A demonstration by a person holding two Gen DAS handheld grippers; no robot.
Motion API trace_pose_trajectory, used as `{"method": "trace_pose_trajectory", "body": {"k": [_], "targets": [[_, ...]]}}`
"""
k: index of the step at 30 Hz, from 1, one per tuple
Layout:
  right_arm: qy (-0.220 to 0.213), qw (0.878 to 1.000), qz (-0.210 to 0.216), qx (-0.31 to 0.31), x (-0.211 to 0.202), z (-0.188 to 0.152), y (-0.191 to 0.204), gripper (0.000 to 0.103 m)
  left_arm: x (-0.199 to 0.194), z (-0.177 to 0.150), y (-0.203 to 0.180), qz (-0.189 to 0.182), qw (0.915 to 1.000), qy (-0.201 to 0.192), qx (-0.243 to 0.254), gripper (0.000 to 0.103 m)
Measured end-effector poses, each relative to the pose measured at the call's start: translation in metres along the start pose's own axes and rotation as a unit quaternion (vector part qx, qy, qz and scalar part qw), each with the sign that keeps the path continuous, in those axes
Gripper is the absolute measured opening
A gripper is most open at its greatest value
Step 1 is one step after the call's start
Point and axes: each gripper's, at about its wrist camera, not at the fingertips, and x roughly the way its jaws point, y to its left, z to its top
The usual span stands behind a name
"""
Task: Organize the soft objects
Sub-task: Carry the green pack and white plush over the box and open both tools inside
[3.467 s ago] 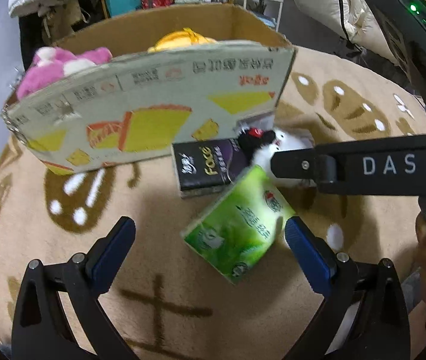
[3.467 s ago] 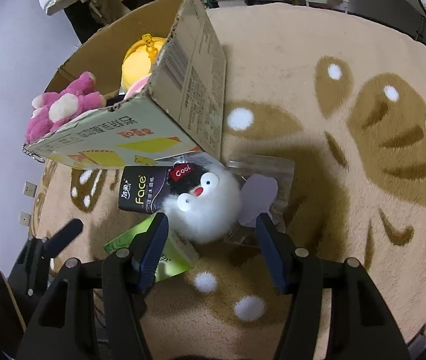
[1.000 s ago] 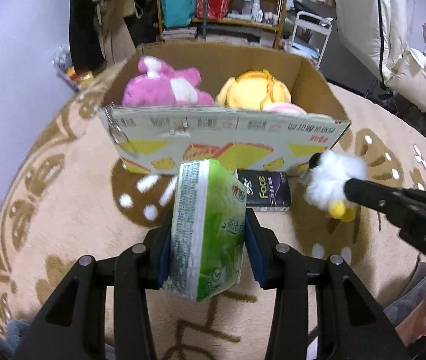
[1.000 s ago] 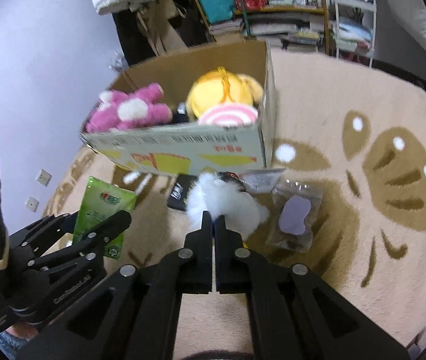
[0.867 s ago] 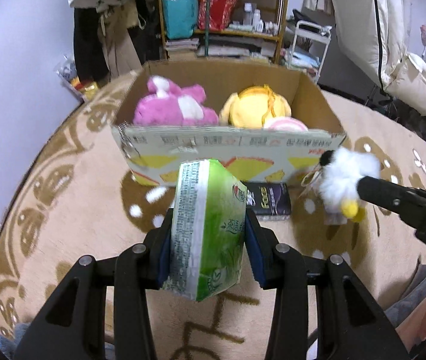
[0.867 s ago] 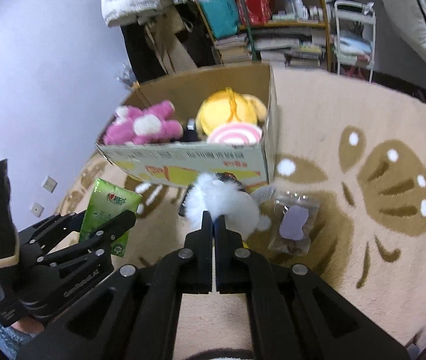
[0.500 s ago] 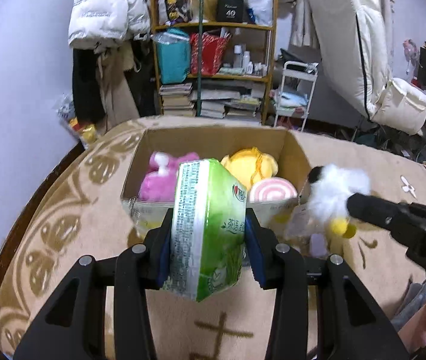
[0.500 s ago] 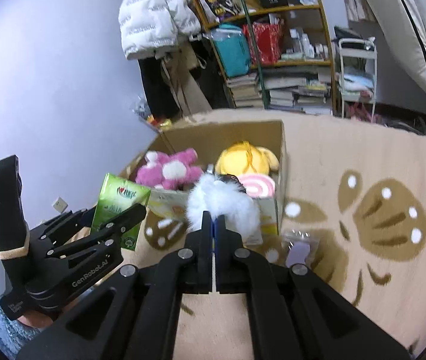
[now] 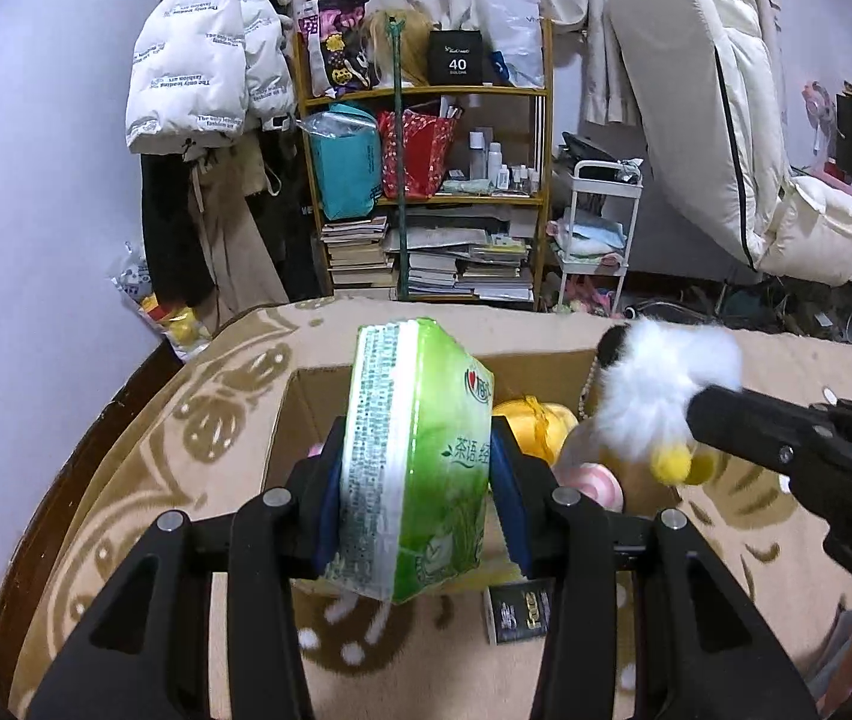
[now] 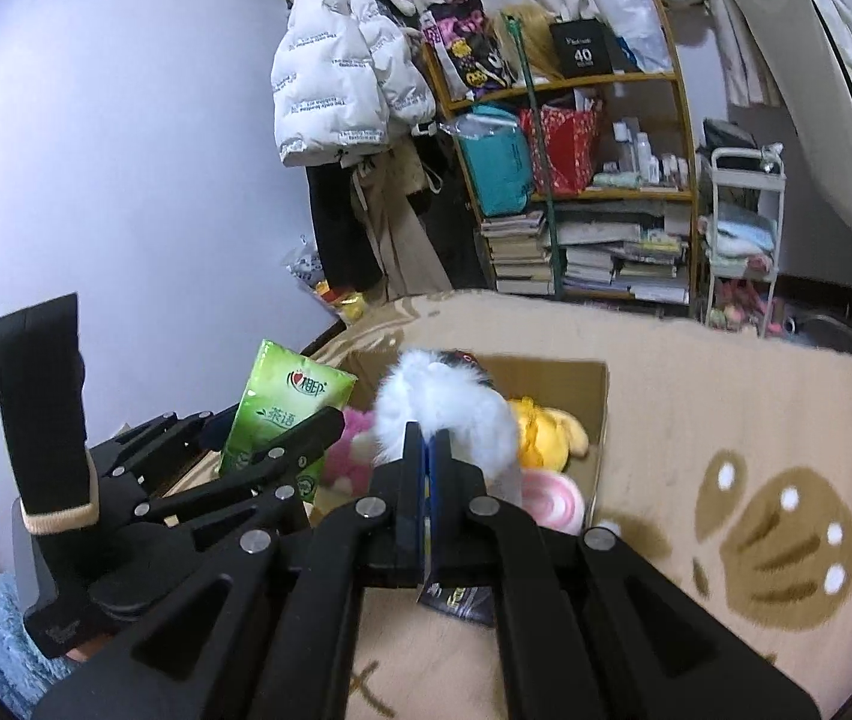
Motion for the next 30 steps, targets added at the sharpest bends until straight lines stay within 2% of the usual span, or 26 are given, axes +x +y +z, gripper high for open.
{"method": "trace_pose_trajectory", "body": {"k": [6,17,19,20,25,27,30], "targets": [[0.001,1.000,-0.013,-0.023,0.016,0.001,-0.007,0.002,0.024,0.000,0.007,0.002,0.9999,0.008,-0.013,0.042],[0.058,0.998,-0.026,-0.001,0.052,-0.022,-0.030,0.002,0.057,-0.016,-0.003,0.000,0.9988,0.049,0.000,0.045],[0.063,0.998,-0.030,-0.001,0.054,-0.024,-0.032,0.002,0.058,-0.018,-0.002,-0.001,0.9986,0.053,-0.002,0.049],[0.065,0.997,-0.031,-0.001,0.055,-0.025,-0.034,0.002,0.058,-0.018,-0.001,0.002,0.9987,0.052,-0.005,0.056],[0.074,0.996,-0.037,0.011,0.060,-0.026,-0.041,0.002,0.054,-0.016,0.006,0.004,0.9988,0.045,-0.019,0.062],[0.078,0.996,-0.037,0.019,0.061,-0.027,-0.045,0.002,0.053,-0.015,0.009,0.006,0.9986,0.046,-0.025,0.069],[0.081,0.996,-0.037,0.027,0.062,-0.028,-0.050,0.002,0.051,-0.016,0.011,0.006,0.9986,0.046,-0.026,0.071]]}}
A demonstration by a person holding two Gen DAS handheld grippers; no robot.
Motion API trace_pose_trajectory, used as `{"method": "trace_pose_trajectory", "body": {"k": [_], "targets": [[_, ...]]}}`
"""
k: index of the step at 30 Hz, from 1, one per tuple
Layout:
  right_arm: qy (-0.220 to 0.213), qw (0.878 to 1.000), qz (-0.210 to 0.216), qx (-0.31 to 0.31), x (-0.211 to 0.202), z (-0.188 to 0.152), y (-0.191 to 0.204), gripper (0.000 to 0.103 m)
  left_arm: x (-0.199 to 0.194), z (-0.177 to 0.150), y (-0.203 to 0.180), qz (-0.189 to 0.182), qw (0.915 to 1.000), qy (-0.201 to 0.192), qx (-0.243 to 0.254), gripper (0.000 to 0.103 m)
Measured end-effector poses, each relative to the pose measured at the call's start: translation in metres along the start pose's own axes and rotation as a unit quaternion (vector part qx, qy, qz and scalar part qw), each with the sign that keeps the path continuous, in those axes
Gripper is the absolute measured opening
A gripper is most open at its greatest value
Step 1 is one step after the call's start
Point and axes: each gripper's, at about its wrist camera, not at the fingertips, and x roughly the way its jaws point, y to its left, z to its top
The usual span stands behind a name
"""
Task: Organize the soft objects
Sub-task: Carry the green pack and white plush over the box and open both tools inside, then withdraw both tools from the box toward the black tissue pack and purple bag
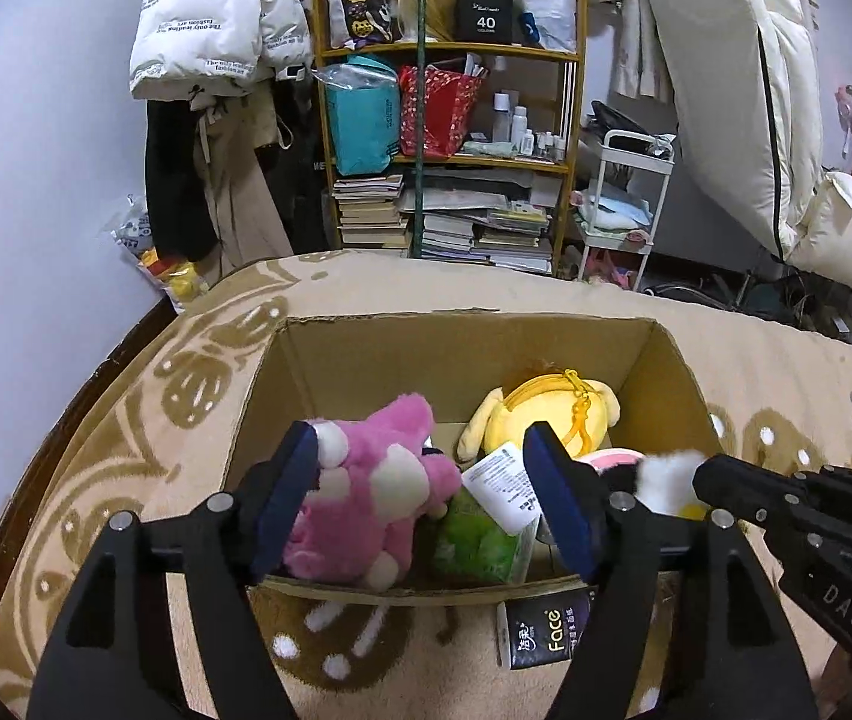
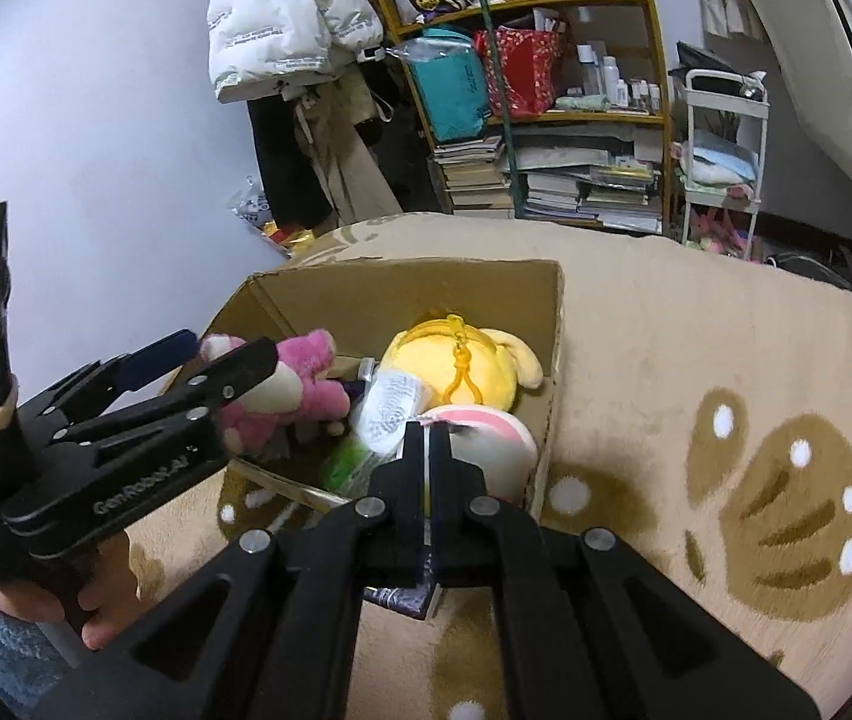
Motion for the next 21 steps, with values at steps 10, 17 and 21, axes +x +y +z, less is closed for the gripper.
{"method": "trace_pose_trajectory", "body": {"k": [10,17,21], "targets": [[-0.024,1.000,-0.006,0.008,-0.012,-0.005,-0.006,0.006,-0.024,-0.005,0.001,0.012,0.9999,-0.008,0.006,0.087],[-0.054,0.998,-0.023,0.004,-0.038,-0.006,-0.006,0.034,-0.051,-0.007,0.007,0.021,0.9994,-0.028,-0.001,0.098],[-0.062,0.997,-0.040,0.007,-0.051,-0.011,-0.006,0.051,-0.064,-0.008,0.014,0.016,0.9994,-0.027,-0.017,0.098]]}}
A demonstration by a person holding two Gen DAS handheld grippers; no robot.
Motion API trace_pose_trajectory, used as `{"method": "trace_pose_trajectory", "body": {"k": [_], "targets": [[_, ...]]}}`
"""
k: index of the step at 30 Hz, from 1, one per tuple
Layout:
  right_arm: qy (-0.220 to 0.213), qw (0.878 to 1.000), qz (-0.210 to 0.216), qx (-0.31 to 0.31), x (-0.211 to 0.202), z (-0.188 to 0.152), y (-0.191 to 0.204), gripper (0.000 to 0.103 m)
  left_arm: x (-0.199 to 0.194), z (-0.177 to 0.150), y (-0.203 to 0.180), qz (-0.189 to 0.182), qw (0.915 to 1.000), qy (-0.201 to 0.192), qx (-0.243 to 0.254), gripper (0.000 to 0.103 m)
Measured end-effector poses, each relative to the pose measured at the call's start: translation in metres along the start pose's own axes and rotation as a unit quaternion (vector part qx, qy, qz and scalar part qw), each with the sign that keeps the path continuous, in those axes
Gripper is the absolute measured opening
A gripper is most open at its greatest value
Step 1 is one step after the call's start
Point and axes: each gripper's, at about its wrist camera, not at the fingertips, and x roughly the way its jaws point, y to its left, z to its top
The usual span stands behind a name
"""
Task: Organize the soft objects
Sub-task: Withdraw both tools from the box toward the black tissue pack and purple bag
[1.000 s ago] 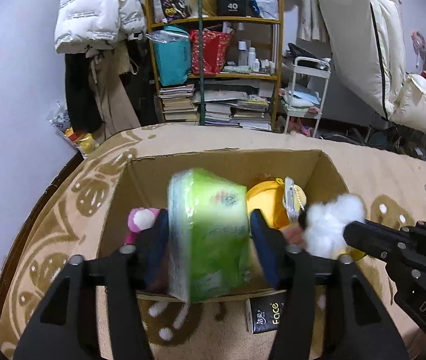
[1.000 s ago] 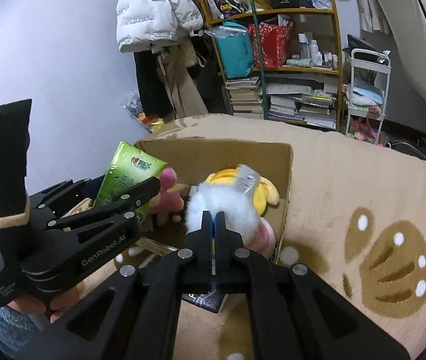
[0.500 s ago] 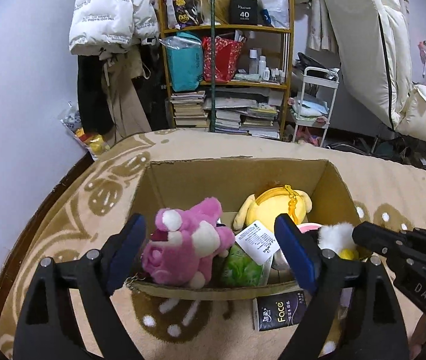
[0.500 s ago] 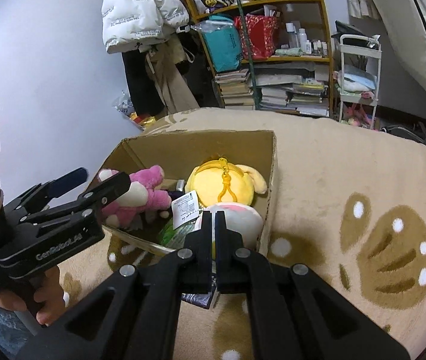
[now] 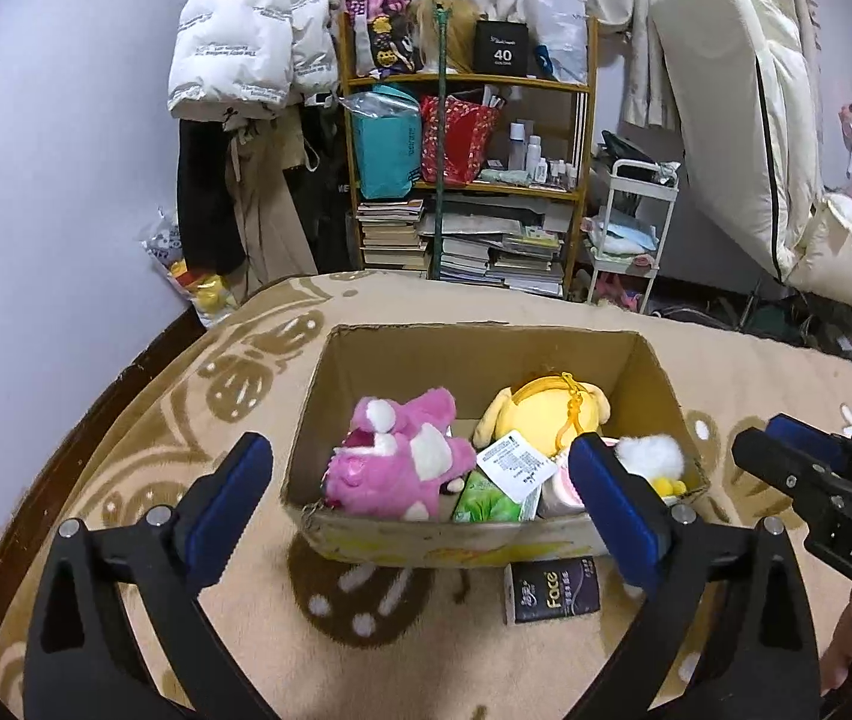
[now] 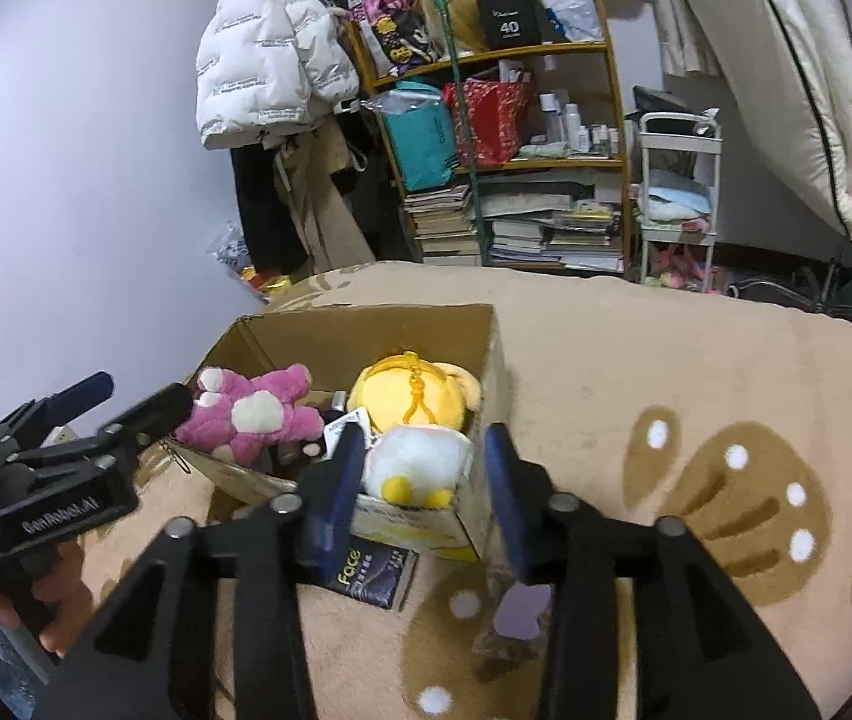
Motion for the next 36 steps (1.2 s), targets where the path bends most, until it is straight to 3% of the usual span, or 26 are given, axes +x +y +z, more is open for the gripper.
{"method": "trace_pose_trajectory", "body": {"k": [2,10,24,31,36], "targets": [[-0.004,1.000,-0.007,0.001,-0.007,-0.001,-0.001,0.067,-0.007,-0.002,0.005,-0.006,1.0000,0.002,-0.007,0.098],[-0.025,0.999,-0.024,-0.017,-0.041,-0.006,0.003,0.102,-0.034,-0.010,0.012,0.002,0.9999,-0.004,-0.010,0.099],[-0.018,0.999,-0.040,-0.010,-0.071,-0.020,0.000,0.103,-0.063,-0.029,0.004,0.012,0.9998,0.001,0.018,0.099],[-0.012,0.999,-0.045,-0.002,-0.074,-0.024,-0.004,0.103,-0.056,-0.034,0.004,0.015,0.9996,0.017,0.017,0.099],[0.008,0.998,-0.054,0.011,-0.064,-0.026,-0.011,0.103,-0.037,-0.040,0.009,0.005,0.9988,0.048,-0.001,0.099]]}}
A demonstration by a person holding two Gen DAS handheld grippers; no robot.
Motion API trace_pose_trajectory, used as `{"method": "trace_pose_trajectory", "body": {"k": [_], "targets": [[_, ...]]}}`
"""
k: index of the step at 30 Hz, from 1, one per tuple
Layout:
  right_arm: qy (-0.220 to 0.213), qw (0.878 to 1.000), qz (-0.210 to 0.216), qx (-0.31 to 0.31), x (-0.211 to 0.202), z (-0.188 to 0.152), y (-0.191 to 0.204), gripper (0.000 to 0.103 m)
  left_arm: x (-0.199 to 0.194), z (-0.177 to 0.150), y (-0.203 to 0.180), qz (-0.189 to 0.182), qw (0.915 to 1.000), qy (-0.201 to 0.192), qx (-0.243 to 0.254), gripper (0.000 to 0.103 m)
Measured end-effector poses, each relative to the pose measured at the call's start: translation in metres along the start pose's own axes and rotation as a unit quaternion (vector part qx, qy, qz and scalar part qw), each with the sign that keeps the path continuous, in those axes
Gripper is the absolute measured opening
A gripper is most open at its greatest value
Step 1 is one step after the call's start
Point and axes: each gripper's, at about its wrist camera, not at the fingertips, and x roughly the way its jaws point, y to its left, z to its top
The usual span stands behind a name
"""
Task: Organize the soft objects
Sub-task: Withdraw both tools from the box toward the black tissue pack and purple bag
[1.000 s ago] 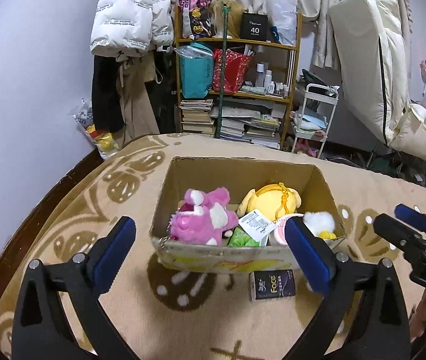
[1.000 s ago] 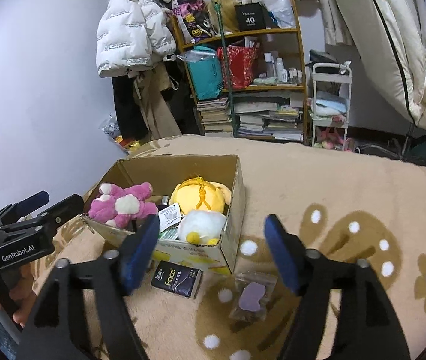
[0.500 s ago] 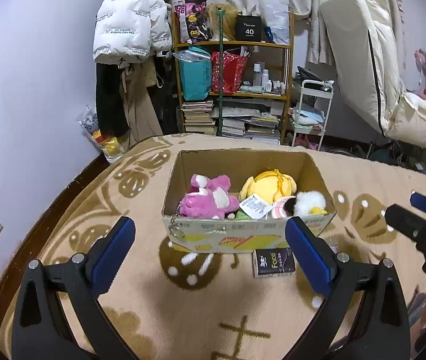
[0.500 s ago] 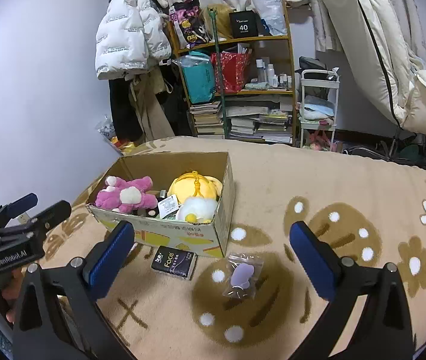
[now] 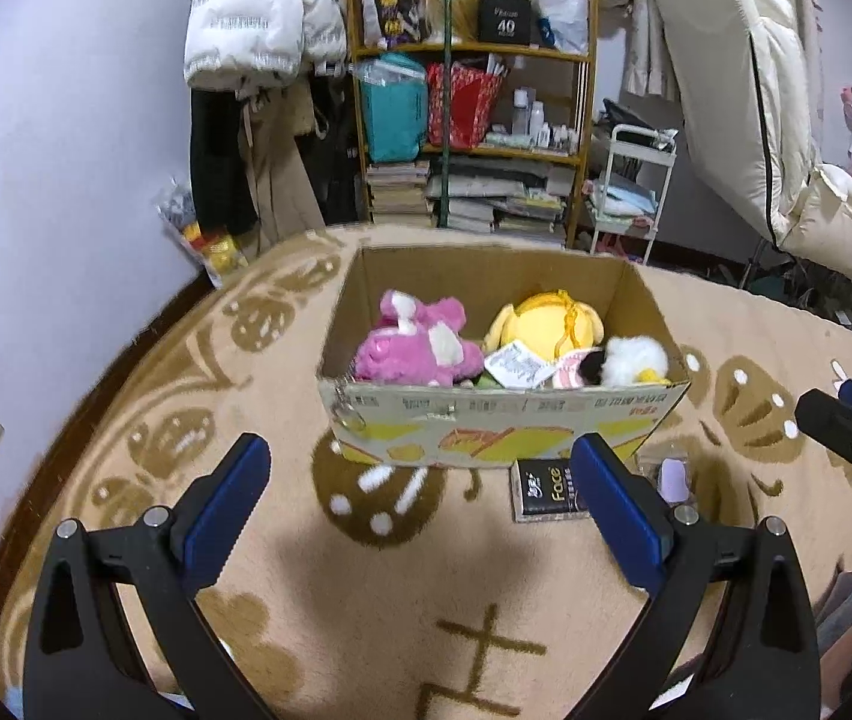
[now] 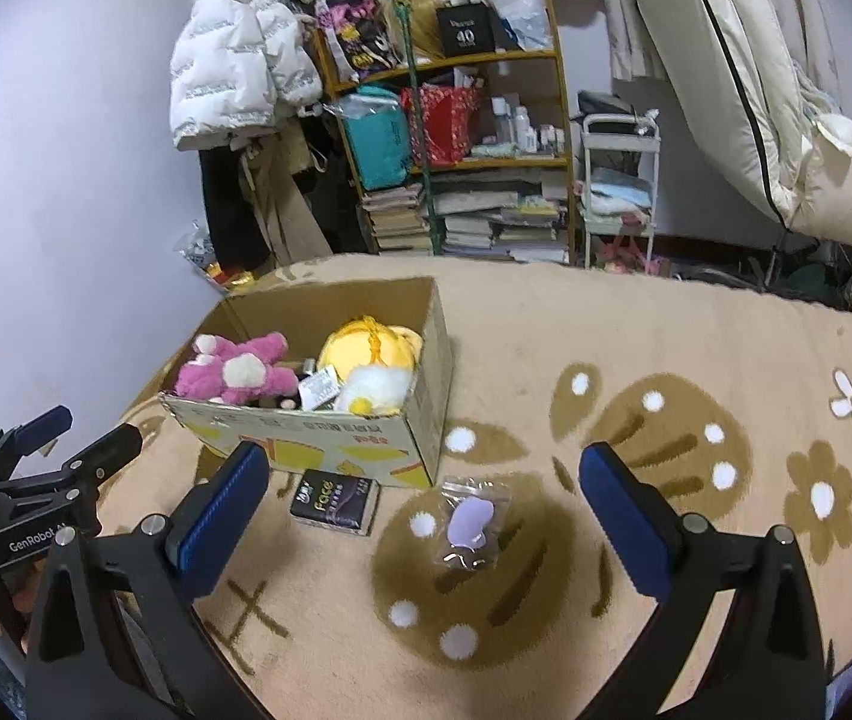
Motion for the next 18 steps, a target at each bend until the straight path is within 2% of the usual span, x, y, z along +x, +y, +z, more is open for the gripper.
{"method": "trace_pose_trajectory", "body": {"k": [3,10,15,18], "targets": [[0.020,1.000,-0.005,0.008,0.011,-0.001,-0.003,0.103,0.014,-0.002,0.001,-0.007,0.9998,0.019,-0.007,0.099],[0.065,0.997,-0.031,0.024,0.041,-0.003,-0.009,0.103,0.040,-0.006,-0.016,-0.017,0.9987,0.044,0.019,0.099],[0.080,0.996,-0.038,0.015,0.055,-0.003,-0.007,0.103,0.061,-0.009,-0.028,-0.008,0.9975,0.060,0.037,0.099],[0.085,0.995,-0.043,0.012,0.063,-0.002,-0.005,0.103,0.075,-0.010,-0.032,-0.021,0.9962,0.078,0.034,0.099]]}}
